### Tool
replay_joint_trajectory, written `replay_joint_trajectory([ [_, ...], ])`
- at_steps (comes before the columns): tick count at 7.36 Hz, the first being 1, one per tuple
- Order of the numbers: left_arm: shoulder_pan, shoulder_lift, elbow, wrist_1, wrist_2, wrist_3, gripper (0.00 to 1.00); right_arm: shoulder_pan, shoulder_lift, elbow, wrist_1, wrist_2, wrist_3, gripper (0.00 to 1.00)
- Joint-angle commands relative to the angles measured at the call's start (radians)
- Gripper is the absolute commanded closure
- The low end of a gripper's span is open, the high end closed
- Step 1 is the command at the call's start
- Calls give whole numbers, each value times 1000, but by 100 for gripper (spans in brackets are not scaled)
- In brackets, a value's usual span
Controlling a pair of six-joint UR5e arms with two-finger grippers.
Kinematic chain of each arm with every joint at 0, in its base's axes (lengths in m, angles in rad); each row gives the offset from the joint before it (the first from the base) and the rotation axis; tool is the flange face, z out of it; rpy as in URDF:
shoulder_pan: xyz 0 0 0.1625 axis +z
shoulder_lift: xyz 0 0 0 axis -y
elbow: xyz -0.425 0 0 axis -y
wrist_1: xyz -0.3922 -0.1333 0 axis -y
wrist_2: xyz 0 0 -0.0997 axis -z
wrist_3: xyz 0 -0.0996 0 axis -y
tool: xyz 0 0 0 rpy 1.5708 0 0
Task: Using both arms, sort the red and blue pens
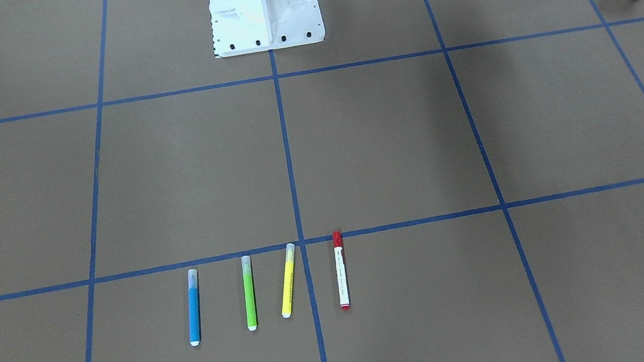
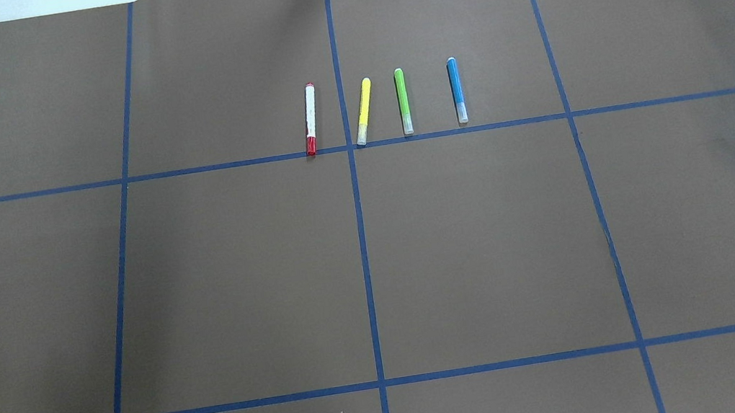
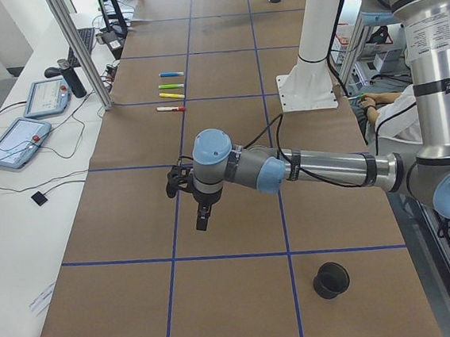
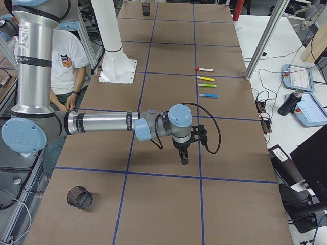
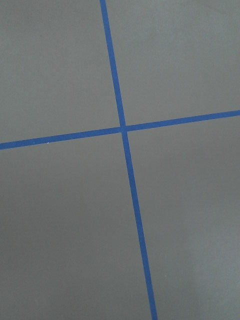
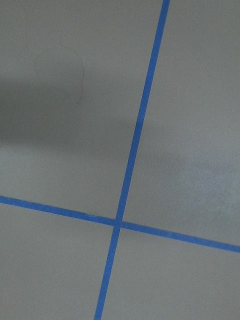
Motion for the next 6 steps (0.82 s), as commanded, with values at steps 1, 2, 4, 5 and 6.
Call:
replay_joint_trajectory([
  [1, -5, 4, -14, 19, -33, 1, 0, 1, 5, 1, -2, -3, -1, 0],
  [2, -2, 5, 7, 19, -32, 1, 0, -9, 34, 1, -32, -5, -1, 0],
  [4, -6, 7, -3, 2, -35, -145, 0, -10, 53, 0, -60, -8, -1, 0],
  [5, -5, 4, -9, -31, -34, -156, 0, -10, 53, 1, -60, -8, -1, 0],
  [6, -5, 7, -12, -39, -46, -159, 0, -10, 51, 1, -60, -6, 1, 0],
])
